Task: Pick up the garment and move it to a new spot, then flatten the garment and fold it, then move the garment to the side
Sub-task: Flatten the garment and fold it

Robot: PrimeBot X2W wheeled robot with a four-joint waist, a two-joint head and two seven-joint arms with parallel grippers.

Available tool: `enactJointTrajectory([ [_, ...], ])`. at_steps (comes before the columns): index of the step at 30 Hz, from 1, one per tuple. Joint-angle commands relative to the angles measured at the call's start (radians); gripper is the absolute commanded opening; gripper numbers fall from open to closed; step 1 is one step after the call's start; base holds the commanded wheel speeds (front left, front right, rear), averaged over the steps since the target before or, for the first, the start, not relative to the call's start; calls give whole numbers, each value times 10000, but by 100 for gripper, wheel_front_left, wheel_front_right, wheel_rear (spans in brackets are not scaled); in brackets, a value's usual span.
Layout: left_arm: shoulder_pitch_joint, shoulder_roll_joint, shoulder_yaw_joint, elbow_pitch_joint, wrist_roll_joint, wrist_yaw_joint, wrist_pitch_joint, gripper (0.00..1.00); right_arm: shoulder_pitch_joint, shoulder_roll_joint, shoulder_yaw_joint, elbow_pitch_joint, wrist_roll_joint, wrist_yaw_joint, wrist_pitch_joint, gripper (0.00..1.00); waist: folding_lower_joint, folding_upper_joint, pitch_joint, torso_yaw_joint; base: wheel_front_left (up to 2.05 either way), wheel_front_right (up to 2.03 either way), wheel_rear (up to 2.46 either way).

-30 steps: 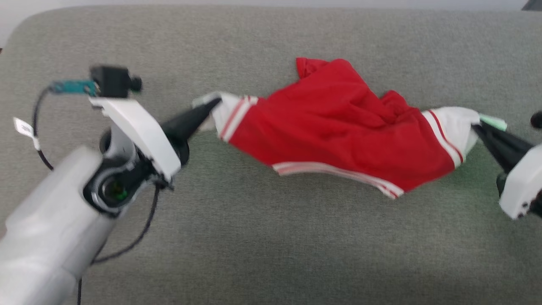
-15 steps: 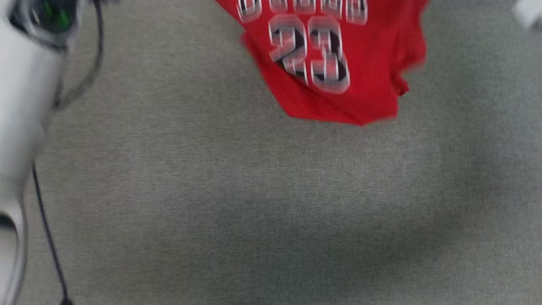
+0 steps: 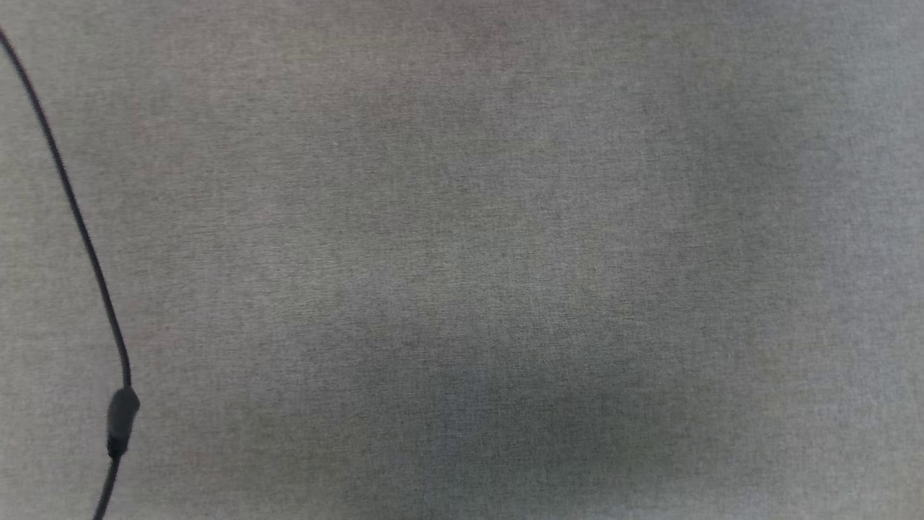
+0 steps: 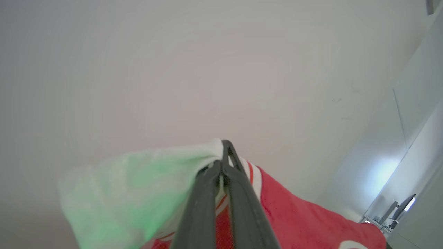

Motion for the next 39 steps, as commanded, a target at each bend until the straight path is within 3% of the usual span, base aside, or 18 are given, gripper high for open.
enactJointTrajectory([
  [1, 488, 176, -82, -209, -168, -35, 205, 0, 174, -5, 232, 288, -79, -2, 62, 0, -1, 0, -91, 118, 0, 0, 0],
  [6, 2128, 304, -299, -1097, -832, -35, 722, 0, 1315, -187, 951, 538, 255, -3, 120, 0, -1, 0, -265, 277, 0, 0, 0],
  [10, 4378, 709, -561, -2333, -1499, -36, 1165, 0, 2855, -387, 1662, 93, 859, -3, 247, 0, -1, 0, -533, 362, 0, 0, 0],
  [17, 8401, 1689, -1273, -4780, -2062, -37, 1409, 0, 6504, -1557, 2470, -1875, 2293, -3, 954, 0, -1, 0, -1234, 666, 0, 0, 0],
  [20, 9305, 2027, -1576, -5435, -1955, -38, 1470, 0, 7663, -1878, 2469, -2616, 2607, -3, 1133, 0, -1, 0, -1467, 739, 0, 0, 0],
  [24, 10896, 2623, -1837, -6700, -2056, -38, 1230, 0, 9878, -2437, 1994, -4166, 3035, -3, 1399, 0, -1, 0, -1939, 844, 0, 0, 0],
  [30, 12925, 3709, -1990, -8392, -2033, -38, 653, 0, 13060, -2577, 574, -6579, 3037, -5, 2389, 0, -1, 0, -2374, 918, 0, 0, 0],
  [35, 14336, 4512, -2159, -9286, -1862, -34, 141, 0, 15532, -2086, -1012, -8609, 2616, -5, 3590, 0, -1, 0, -2537, 1080, 0, 0, 0],
  [39, 15195, 5002, -2215, -10065, -1795, 170, -199, 0, 17296, -1250, -2190, -10444, 2304, -5, 4639, 0, -1, 0, -2533, 1222, 0, 0, 0],
])
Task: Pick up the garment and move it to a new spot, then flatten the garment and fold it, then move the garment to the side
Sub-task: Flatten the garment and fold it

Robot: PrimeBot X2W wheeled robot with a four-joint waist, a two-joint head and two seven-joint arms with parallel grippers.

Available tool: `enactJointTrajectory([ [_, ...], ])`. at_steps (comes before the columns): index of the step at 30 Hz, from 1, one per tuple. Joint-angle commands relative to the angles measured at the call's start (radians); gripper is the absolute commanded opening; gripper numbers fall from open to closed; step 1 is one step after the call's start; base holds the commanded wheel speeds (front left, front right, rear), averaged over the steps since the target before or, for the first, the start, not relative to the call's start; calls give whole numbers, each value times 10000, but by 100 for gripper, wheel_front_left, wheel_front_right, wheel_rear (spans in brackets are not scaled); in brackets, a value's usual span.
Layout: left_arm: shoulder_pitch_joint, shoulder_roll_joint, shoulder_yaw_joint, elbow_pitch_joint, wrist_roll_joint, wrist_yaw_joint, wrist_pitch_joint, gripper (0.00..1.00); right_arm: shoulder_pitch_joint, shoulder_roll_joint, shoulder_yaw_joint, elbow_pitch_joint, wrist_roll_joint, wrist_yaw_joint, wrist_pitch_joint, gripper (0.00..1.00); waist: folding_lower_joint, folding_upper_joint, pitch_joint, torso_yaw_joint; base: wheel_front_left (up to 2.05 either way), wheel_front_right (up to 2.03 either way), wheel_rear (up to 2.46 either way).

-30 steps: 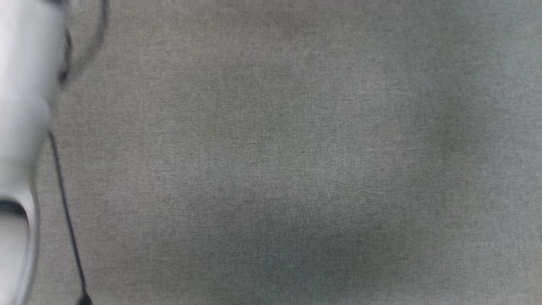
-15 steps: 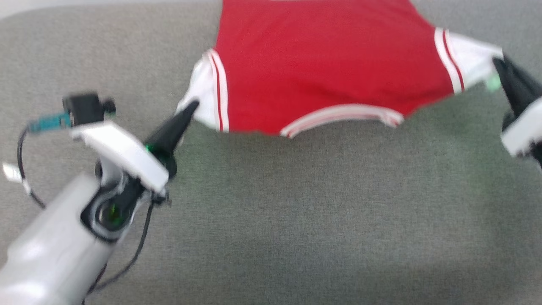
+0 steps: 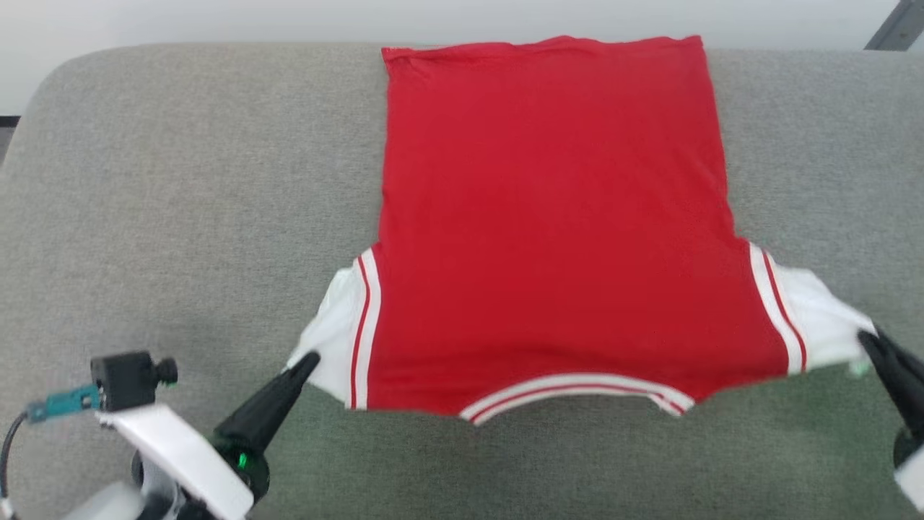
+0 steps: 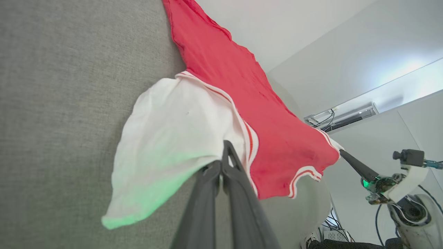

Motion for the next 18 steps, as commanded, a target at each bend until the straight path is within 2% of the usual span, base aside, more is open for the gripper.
enactJointTrajectory([
  [1, 286, 160, 35, -262, 134, 125, -142, 0, 461, 317, -368, -552, -43, -7, 299, 0, -1, 0, 23, 58, 0, 0, 0],
  [6, 974, 518, -70, -1150, 251, 534, -399, 0, 1654, 1320, -1258, -2337, -278, -5, 1419, 0, -1, 0, 106, 103, 0, 0, 0],
  [9, 1065, 333, -177, -1199, 269, 668, -374, 0, 1714, 1429, -1207, -2582, -614, -5, 1902, 0, -1, 0, 166, 99, 0, 0, 0],
  [12, 927, -147, -296, -832, 34, 510, -265, 0, 1382, 1448, -468, -2181, -695, -4, 2395, 0, -1, 0, 194, 53, 0, 0, 0],
  [18, 461, -1029, -718, 1126, 333, 251, 14, 0, 661, 678, 1133, -602, -1448, -5, 2449, 0, -1, 0, 220, 84, 0, 0, 0],
])
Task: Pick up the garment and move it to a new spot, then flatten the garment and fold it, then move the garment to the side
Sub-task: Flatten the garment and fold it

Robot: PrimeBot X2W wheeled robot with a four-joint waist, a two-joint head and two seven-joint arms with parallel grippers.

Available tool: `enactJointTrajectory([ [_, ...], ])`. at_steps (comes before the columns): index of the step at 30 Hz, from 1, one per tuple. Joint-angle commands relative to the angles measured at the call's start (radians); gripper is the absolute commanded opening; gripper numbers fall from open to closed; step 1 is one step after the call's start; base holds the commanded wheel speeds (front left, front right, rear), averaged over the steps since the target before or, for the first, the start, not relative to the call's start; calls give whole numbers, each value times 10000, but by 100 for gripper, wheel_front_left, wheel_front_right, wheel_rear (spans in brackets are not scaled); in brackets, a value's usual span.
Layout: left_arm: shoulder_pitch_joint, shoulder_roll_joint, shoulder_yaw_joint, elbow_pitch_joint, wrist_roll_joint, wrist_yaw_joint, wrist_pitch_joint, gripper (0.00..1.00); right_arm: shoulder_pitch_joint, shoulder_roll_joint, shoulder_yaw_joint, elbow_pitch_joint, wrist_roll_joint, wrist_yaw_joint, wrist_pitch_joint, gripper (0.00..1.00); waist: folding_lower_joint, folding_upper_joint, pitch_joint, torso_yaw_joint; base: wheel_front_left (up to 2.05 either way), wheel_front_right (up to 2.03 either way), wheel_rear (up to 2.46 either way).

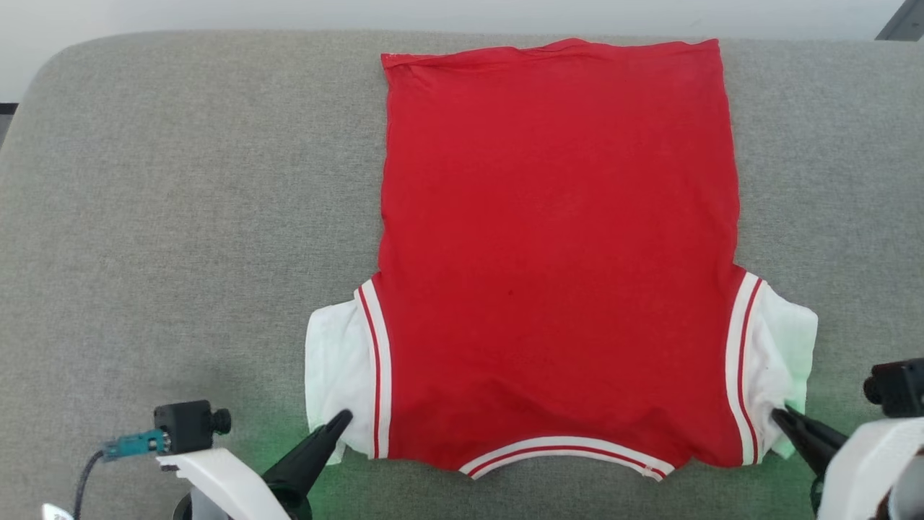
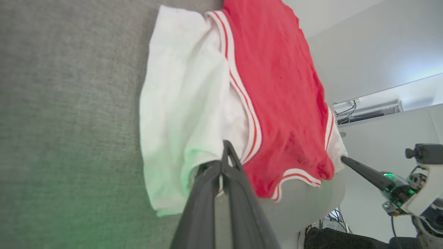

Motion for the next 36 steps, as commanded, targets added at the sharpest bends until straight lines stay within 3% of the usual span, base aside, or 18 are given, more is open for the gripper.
enactJointTrajectory([
  [1, -186, -203, -135, 442, 177, -107, 81, 0, -187, 19, 195, 388, 54, -2, -157, 0, 0, 0, 15, 26, 0, 0, 0],
  [12, -527, -1267, -257, 2434, -21, -417, -32, 0, -660, -399, 1660, 2543, -554, -3, -1062, 0, 0, 0, 325, 53, 0, 0, 0],
  [17, -540, -1328, -177, 2083, -189, -432, -104, 0, -967, -432, 1867, 3074, -565, -9, -1639, 1, 0, 0, 350, 10, 0, 0, 0],
  [18, -506, -1254, -176, 1980, -155, -433, -139, 0, -1024, -496, 1821, 3098, -598, -29, -1770, 32, 0, 0, 341, 6, 0, 0, 0],
  [19, -463, -1190, -189, 1890, -104, -434, -167, 0, -1059, -530, 1711, 3093, -599, -32, -1900, 47, 0, 0, 330, 4, 0, 0, 0],
  [20, -427, -1101, -218, 1837, 25, -435, -209, 0, -1113, -576, 1578, 3032, -627, -38, -2020, 100, 0, 0, 323, -2, 0, 0, 0],
  [24, -317, -927, -254, 1515, 287, -437, -405, 0, -1242, -778, 983, 2407, -640, -26, -2111, 100, 0, 0, 351, 61, 0, 0, 0],
  [30, -533, -785, -292, 975, 768, -438, -530, 0, -2047, -1509, 81, 1116, -503, -3, -1302, 100, 0, 0, 678, 391, 0, 0, 0],
  [36, -1004, -910, -415, 335, 1339, -291, -437, 0, -4795, -2359, 72, 1606, -300, -3, -273, 100, 0, 0, 1359, 916, 0, 0, 0],
])
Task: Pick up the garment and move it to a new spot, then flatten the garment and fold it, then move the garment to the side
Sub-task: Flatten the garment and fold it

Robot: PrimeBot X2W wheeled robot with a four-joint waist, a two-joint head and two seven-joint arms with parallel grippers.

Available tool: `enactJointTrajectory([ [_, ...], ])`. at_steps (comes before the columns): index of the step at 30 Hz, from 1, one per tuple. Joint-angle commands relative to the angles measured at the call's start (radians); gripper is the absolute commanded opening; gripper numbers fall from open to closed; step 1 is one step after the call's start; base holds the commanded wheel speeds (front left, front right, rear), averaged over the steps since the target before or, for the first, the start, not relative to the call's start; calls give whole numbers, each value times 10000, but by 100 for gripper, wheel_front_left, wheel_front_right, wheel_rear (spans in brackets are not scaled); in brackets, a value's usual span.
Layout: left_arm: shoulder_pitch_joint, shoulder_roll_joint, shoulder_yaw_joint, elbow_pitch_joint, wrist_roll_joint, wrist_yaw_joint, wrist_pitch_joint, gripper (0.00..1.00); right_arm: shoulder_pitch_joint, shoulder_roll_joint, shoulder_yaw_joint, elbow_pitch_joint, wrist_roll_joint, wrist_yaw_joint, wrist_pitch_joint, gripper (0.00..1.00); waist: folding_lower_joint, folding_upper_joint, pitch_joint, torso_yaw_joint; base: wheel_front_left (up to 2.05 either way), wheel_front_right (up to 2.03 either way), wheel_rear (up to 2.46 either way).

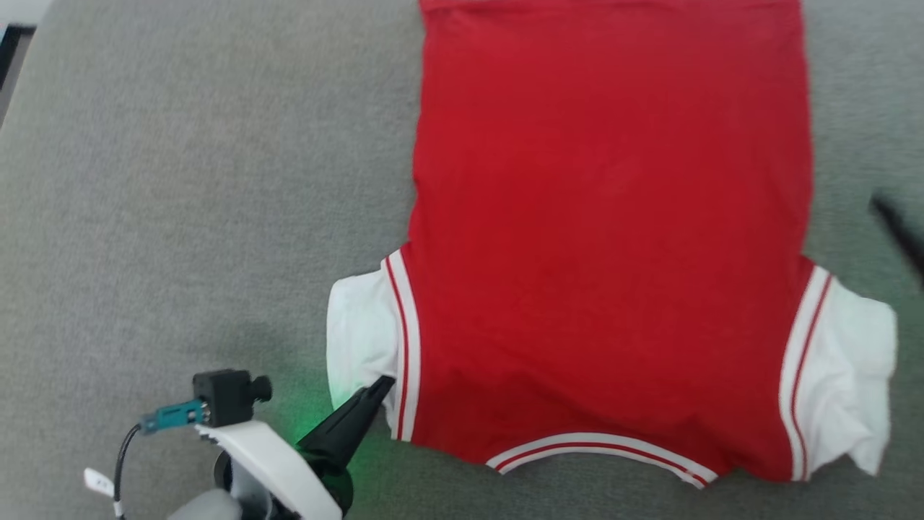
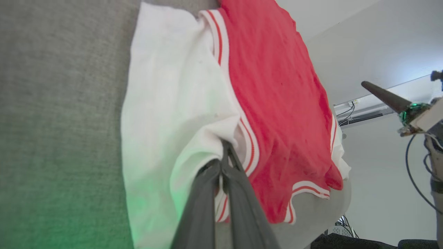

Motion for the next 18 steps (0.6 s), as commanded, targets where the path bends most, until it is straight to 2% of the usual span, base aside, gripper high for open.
enactJointTrajectory([
  [1, -208, -12, -58, -185, 239, 102, 57, 0, -1030, -175, 175, 514, -34, -3, 156, 100, 0, 0, 385, 326, 0, 0, 0],
  [6, -622, -107, -168, -618, 751, 302, 176, 0, -3762, -339, 731, 2586, -697, -3, 62, 100, 0, 0, 923, 918, 0, 0, 0],
  [10, -863, -215, -253, -919, 875, 283, 285, 0, -5557, -503, 1348, 4477, -1458, -3, -12, 100, 0, 0, 1230, 1427, 0, 0, 0],
  [13, -1077, -330, -325, -958, 987, 225, 375, 0, -6620, -503, 1413, 5927, -1799, -3, 201, 100, 0, 0, 1428, 1824, 0, 0, 0],
  [14, -1077, -330, -325, -958, 987, 225, 375, 0, -6620, -503, 1413, 5927, -1799, -3, 201, 100, 0, 0, 1428, 1824, 0, 0, 0],
  [18, -1266, -457, -384, -1015, 1071, 147, 401, 0, -7949, -401, 1091, 7502, -2015, -3, 467, 100, 0, 0, 1722, 2192, 0, 0, 0],
])
